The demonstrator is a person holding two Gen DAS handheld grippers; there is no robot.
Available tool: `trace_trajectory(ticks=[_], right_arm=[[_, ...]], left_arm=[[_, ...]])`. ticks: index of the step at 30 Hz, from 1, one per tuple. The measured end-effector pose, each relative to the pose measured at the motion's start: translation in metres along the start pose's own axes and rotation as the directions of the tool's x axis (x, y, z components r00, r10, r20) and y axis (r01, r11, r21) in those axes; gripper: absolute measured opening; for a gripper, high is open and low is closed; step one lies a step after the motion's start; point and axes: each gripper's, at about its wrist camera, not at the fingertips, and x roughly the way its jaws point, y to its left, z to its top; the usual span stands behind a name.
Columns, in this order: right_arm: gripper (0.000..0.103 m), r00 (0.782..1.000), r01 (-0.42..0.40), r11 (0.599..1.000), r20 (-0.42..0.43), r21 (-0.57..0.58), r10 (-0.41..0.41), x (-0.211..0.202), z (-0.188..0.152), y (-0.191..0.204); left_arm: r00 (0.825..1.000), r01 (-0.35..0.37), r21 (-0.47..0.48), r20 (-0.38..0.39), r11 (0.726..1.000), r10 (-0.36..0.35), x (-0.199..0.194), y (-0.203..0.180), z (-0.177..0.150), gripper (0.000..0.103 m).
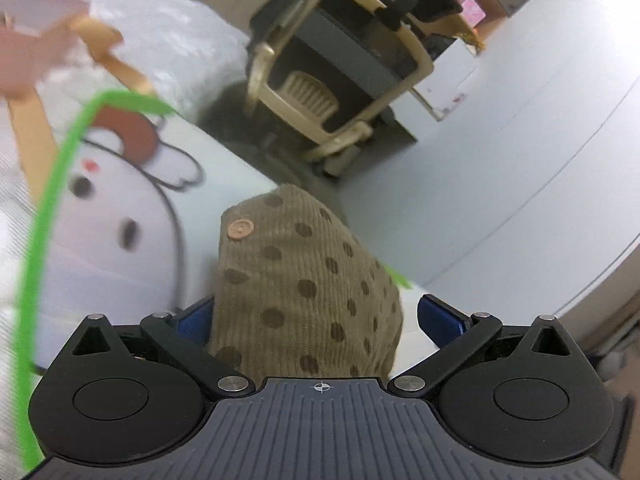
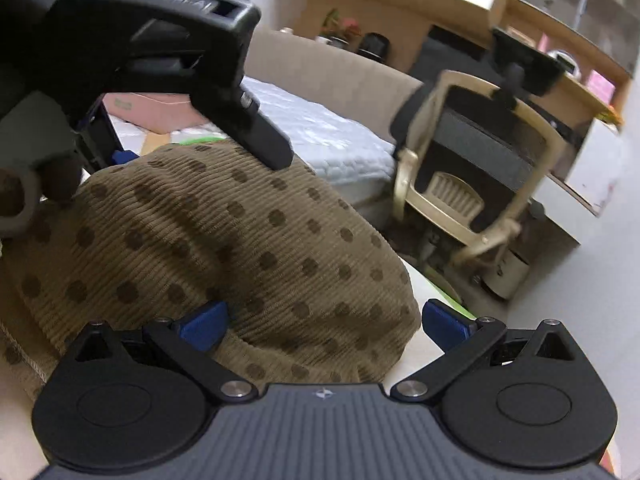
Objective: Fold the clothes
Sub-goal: 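Set the folded bundle down on the mat with both tools and release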
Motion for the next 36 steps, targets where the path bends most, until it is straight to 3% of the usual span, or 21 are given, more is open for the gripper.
trace_trajectory(ticks=[3, 7, 9, 11, 13, 15, 21, 29, 30, 36], right_arm=[[0.103, 1.0, -0.021, 0.999, -0.019, 0.032, 0.022, 0.002, -0.003, -0.006], [0.103, 0.997, -0.034, 0.995, -0.068, 0.093, 0.041, 0.0, -0.008, -0.024], [0.103, 0.996, -0.039, 0.993, -0.079, 0.109, 0.048, 0.001, -0.009, -0.029], [0.103, 0.996, -0.037, 0.994, -0.081, 0.105, 0.045, 0.002, -0.009, -0.028], [0.103, 0.996, -0.03, 0.995, -0.078, 0.098, 0.038, 0.002, -0.011, -0.024], [0.103, 0.997, -0.023, 0.995, -0.075, 0.093, 0.03, 0.003, -0.011, -0.023], [0.103, 0.996, -0.024, 0.994, -0.081, 0.103, 0.033, 0.002, -0.012, -0.025], [0.103, 0.997, 0.022, 0.979, -0.077, 0.201, -0.007, -0.027, -0.029, -0.021], [0.103, 0.997, 0.021, 0.976, -0.074, 0.218, -0.005, -0.035, -0.033, -0.021], [0.103, 0.996, -0.047, 0.941, -0.05, 0.337, 0.067, -0.093, -0.064, -0.024]], left_arm=[[0.997, -0.08, 0.04, -0.019, 0.996, 0.081, -0.007, 0.01, -0.01, 0.103], [0.985, -0.156, 0.084, 0.086, 0.984, 0.149, -0.03, 0.018, -0.004, 0.103], [0.961, -0.27, 0.101, 0.096, 0.958, 0.26, -0.023, 0.02, 0.003, 0.103], [0.92, -0.392, 0.148, 0.091, 0.908, 0.382, -0.01, 0.021, 0.007, 0.103], [0.901, -0.434, 0.23, 0.111, 0.871, 0.419, 0.003, 0.017, 0.003, 0.103], [0.894, -0.448, 0.258, 0.135, 0.856, 0.427, 0.004, 0.014, 0.0, 0.103], [0.902, -0.433, 0.227, 0.12, 0.873, 0.416, -0.004, 0.017, 0.0, 0.103], [0.872, -0.489, 0.201, 0.145, 0.849, 0.468, -0.035, -0.004, -0.02, 0.103], [0.874, -0.484, 0.194, 0.15, 0.853, 0.461, -0.043, -0.009, -0.028, 0.103], [0.937, -0.348, 0.241, 0.112, 0.906, 0.331, -0.093, -0.05, -0.12, 0.103]])
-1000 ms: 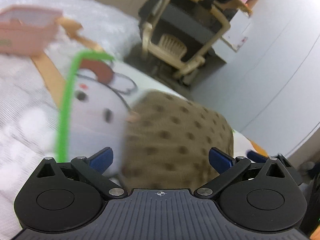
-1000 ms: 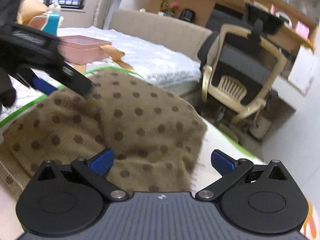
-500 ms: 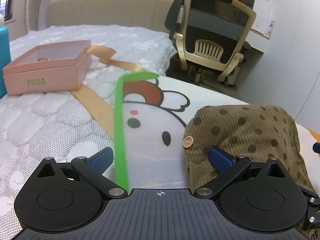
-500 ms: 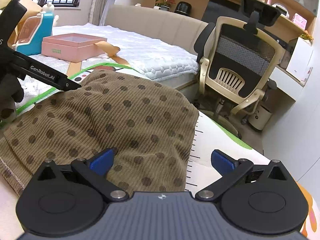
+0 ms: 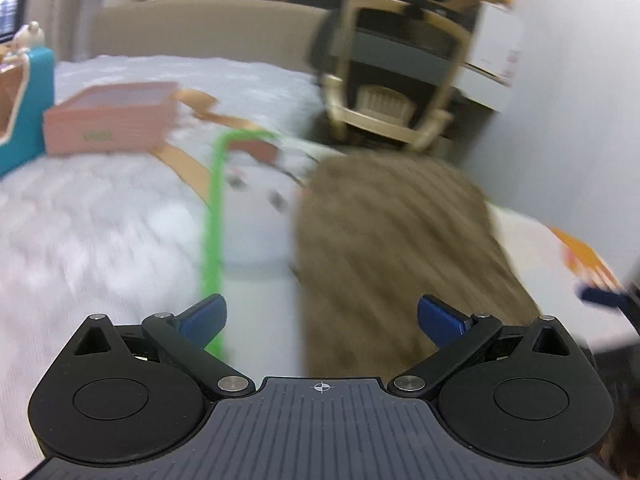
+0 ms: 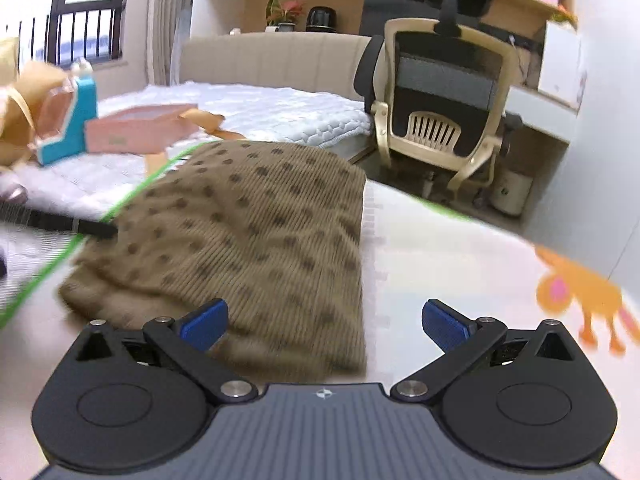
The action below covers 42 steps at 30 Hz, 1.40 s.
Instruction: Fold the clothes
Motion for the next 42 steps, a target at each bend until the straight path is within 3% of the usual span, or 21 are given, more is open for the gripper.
trace_trajectory(ticks=[6, 12, 15, 25, 42], right_arm=[[0.103, 0.997, -0.035, 0.998, -0.071, 0.049, 0.039, -0.05, -0.044, 0.0], [0.103, 0.991, 0.118, 0.992, -0.06, 0.034, -0.116, -0.078, -0.08, 0.009], [0.103, 0.983, 0.165, 0.986, -0.082, 0.012, -0.163, -0.075, -0.081, 0.012], [0.103, 0.99, 0.094, 0.988, -0.119, 0.126, -0.079, -0.07, -0.082, -0.008], [0.103, 0.99, 0.093, 0.987, -0.122, 0.131, -0.077, -0.07, -0.081, -0.007]], left_arm=[[0.999, 0.001, 0.022, -0.047, 1.0, 0.0, -0.037, -0.029, -0.055, 0.103], [0.997, -0.063, 0.179, -0.04, 0.982, 0.071, -0.045, -0.057, -0.079, 0.103], [0.995, -0.087, 0.209, -0.028, 0.974, 0.095, -0.042, -0.063, -0.083, 0.103], [0.996, -0.084, 0.204, -0.022, 0.975, 0.091, -0.041, -0.062, -0.083, 0.103], [0.996, -0.082, 0.203, -0.021, 0.976, 0.088, -0.042, -0.061, -0.083, 0.103]])
